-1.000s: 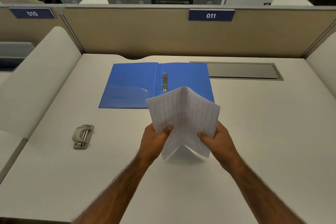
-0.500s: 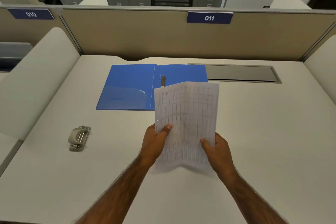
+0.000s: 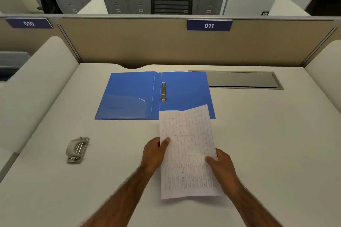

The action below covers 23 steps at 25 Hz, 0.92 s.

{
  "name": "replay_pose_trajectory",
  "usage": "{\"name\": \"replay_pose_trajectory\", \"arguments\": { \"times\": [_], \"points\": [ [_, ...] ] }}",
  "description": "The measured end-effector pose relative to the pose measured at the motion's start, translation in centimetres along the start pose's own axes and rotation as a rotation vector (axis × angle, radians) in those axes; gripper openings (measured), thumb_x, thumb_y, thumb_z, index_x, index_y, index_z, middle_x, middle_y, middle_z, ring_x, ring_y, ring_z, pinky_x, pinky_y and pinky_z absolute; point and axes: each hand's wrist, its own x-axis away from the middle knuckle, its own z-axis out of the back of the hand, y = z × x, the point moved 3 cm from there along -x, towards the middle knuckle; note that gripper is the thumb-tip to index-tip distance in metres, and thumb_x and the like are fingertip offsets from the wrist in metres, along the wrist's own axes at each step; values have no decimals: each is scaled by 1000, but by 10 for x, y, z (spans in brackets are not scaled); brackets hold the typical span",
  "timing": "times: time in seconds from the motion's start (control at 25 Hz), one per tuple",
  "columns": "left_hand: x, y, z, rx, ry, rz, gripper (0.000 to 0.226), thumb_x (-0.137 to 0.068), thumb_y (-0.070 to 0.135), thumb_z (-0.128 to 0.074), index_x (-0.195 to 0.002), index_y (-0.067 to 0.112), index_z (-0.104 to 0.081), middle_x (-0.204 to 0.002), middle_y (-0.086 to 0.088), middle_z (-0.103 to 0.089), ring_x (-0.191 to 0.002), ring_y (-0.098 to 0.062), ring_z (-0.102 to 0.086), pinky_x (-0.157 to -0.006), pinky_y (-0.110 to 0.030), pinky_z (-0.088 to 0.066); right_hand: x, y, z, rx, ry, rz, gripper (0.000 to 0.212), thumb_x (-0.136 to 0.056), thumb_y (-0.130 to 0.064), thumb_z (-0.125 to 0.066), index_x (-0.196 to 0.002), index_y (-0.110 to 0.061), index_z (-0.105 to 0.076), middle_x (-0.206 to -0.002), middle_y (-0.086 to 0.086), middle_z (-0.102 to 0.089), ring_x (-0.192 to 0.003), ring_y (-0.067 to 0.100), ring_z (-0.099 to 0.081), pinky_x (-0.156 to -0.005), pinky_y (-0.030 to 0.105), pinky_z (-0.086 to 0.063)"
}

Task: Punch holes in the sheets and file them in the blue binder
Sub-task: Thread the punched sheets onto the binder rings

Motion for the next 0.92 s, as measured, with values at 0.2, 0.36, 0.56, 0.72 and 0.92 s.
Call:
{"name": "replay_pose_trajectory", "arguments": {
  "times": [0.2, 0.36, 0.56, 0.72, 0.92],
  "points": [
    [-50, -6, 28, -613, 256, -158, 51, -98, 45, -47, -144, 22, -42, -156, -4, -34, -142, -26, -33, -114, -41, -30, -7, 6, 14, -56, 36, -37, 27, -91, -14, -56, -115, -23, -64, -106, -6, -70, -92, 14, -68, -71, 25, -54],
    [-102, -6, 24, -955, 89, -264, 75, -96, 62, -28, -156, 26, 0, -164, -3, 13, -150, -29, 12, -119, -47, 4, -13, 8, 19, -75, 56, -38, 25, -91, -14, -56, -112, -28, -63, -105, -10, -70, -91, 11, -69, -66, 22, -52],
    [-140, -11, 3, -1087, -8, -348, 78, -91, 72, -10, -155, 32, 9, -163, 2, 17, -149, -28, 20, -120, -52, 9, -28, 4, 35, -63, 108, -28, 28, -90, -14, -59, -116, -26, -64, -106, -9, -70, -92, 12, -68, -69, 25, -53],
    [-136, -16, -6, -1087, 5, -353, 81, -87, 75, -4, -154, 32, 12, -163, 3, 18, -148, -28, 22, -119, -52, 11, -53, -8, 53, -81, 166, -7, 32, -89, -14, -61, -120, -22, -65, -109, -6, -70, -94, 13, -68, -77, 28, -54],
    [-92, -19, -22, -1044, -22, -353, 80, -90, 75, -7, -153, 32, 17, -161, 3, 24, -145, -27, 29, -119, -52, 12, -81, -23, 59, -94, 152, 11, 35, -91, -17, -59, -125, -20, -61, -115, -5, -66, -100, 16, -65, -80, 30, -52]
  ]
}}
